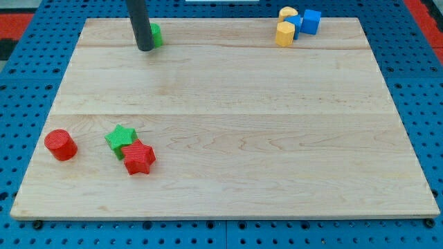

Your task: Push the green circle towards the top center

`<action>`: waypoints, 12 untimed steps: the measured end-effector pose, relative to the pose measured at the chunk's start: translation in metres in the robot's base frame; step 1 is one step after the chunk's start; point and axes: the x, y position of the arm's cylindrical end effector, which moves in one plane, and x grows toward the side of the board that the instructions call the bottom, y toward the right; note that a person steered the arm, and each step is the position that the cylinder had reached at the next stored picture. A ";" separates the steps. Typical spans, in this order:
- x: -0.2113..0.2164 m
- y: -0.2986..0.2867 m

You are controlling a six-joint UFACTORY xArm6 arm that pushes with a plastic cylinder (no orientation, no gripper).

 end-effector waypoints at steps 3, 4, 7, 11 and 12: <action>-0.012 0.075; -0.005 -0.027; -0.078 -0.158; -0.063 -0.016; -0.056 -0.016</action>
